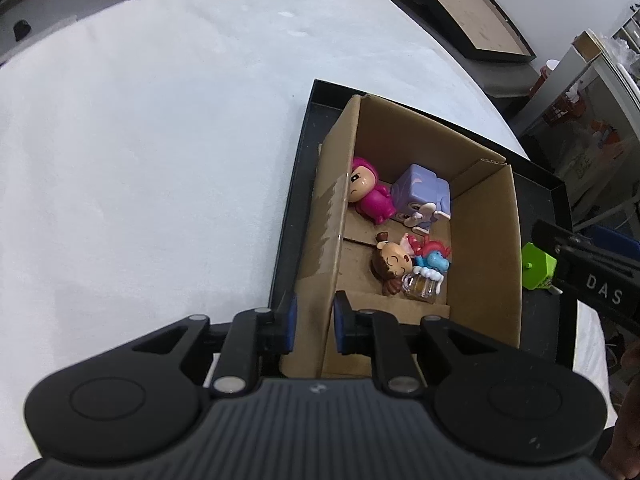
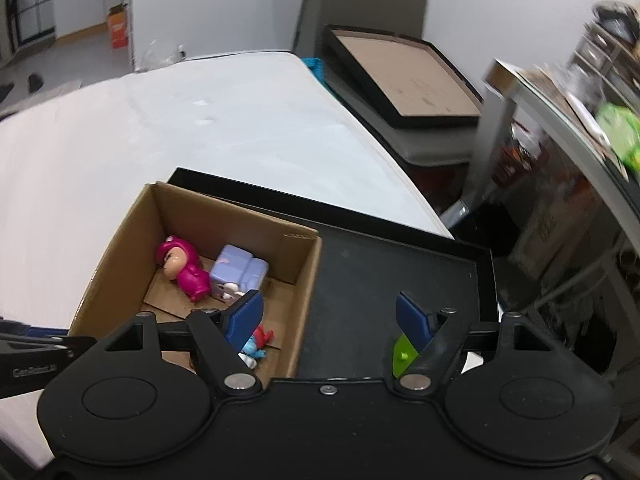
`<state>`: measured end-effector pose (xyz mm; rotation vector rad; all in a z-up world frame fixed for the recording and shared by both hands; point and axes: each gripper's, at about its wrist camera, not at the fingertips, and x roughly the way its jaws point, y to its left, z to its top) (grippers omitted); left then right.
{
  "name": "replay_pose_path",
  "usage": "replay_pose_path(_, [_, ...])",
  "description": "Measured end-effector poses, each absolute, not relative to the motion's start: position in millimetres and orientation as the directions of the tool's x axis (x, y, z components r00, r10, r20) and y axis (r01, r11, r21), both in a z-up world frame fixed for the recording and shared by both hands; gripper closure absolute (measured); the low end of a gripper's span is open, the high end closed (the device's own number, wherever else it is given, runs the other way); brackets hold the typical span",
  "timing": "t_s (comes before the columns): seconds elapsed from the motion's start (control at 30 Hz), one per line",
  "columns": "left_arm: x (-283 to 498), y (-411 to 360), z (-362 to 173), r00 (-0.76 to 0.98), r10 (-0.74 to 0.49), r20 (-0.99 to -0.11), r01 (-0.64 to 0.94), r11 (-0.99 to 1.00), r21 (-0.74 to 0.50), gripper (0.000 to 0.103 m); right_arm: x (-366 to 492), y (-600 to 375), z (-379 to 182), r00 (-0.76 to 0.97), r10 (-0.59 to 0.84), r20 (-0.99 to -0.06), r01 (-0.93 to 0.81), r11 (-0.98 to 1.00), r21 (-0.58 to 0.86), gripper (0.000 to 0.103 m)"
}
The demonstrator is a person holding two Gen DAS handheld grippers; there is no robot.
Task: Organize rigid objects
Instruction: 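Lower the jar and figure into the box and open the right gripper, then move the right gripper to the green square tin and close on it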
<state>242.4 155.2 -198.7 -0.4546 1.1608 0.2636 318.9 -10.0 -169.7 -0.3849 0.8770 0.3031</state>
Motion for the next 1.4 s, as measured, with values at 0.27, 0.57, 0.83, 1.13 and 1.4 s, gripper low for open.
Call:
replay_pose_path(0.27, [241,145,-191,0.351,0.023,-0.936,-0.451,0.88,-0.148,0.085,314,-39,-174,0.608,0.097,-0.788,-0.372,0.912,-0.175,0.02])
replay_pose_path(0.57, [238,127,-180,0.327,0.085,-0.941,-0.453,0.888,-0.078,0.071,315,-70,-181,0.596,0.144,-0.79,-0.349,0.932,-0.094,0.011])
replay_pose_path(0.83, [245,105,-168,0.325,0.151,-0.933,-0.446,0.895,-0.01,0.051,321,-97,-189,0.581,0.172,-0.795,-0.323,0.946,-0.031,0.011])
replay_pose_path(1.13, [253,85,-170,0.291,0.24,-0.926,-0.464,0.882,0.083,0.043,332,-123,-202,0.568,0.205,-0.797,-0.318,0.948,0.017,0.011])
replay_pose_path(1.4, [263,74,-177,0.26,0.283,-0.923,-0.458,0.878,0.14,0.041,344,-142,-226,0.575,0.209,-0.791,-0.294,0.955,0.039,0.011])
